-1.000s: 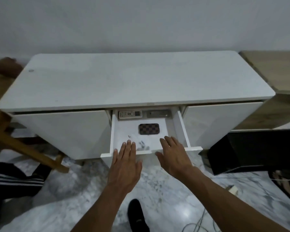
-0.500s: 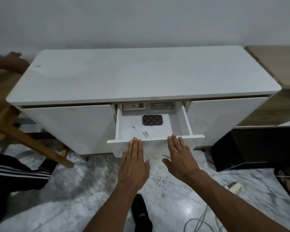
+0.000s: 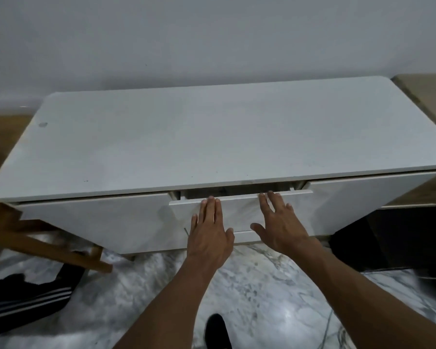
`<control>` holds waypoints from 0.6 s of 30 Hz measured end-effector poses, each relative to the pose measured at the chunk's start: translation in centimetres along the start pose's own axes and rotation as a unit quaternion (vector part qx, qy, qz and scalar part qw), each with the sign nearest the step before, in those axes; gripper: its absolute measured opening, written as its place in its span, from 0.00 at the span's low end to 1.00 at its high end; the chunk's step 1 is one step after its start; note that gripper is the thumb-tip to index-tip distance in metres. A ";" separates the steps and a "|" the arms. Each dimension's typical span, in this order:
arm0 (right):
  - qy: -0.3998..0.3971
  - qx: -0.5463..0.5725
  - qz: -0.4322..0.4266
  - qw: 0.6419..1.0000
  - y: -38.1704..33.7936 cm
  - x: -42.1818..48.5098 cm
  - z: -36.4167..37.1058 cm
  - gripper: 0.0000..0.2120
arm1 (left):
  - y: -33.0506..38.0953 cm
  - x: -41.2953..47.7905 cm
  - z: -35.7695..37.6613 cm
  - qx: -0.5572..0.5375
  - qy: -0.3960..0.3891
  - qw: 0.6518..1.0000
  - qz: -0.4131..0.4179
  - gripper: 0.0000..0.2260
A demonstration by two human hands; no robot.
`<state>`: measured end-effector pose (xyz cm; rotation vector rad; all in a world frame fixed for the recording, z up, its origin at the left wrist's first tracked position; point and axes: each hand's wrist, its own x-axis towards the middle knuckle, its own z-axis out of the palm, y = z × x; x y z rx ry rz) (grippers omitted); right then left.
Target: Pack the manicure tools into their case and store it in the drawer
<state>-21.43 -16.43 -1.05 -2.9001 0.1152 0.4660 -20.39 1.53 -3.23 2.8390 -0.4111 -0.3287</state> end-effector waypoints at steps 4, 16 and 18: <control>-0.001 0.010 -0.003 1.000 0.0 2.0 -0.5 0.40 | -0.3 2.0 -0.4 -0.027 0.004 1.000 -0.006 0.34; -0.036 -0.004 -0.028 0.999 0.5 3.0 -1.8 0.43 | 0.1 3.7 -1.6 -0.056 -0.055 0.996 -0.040 0.35; -0.064 0.012 -0.033 0.997 0.5 2.2 -2.8 0.40 | 0.2 2.6 -1.8 -0.047 -0.037 0.998 -0.026 0.33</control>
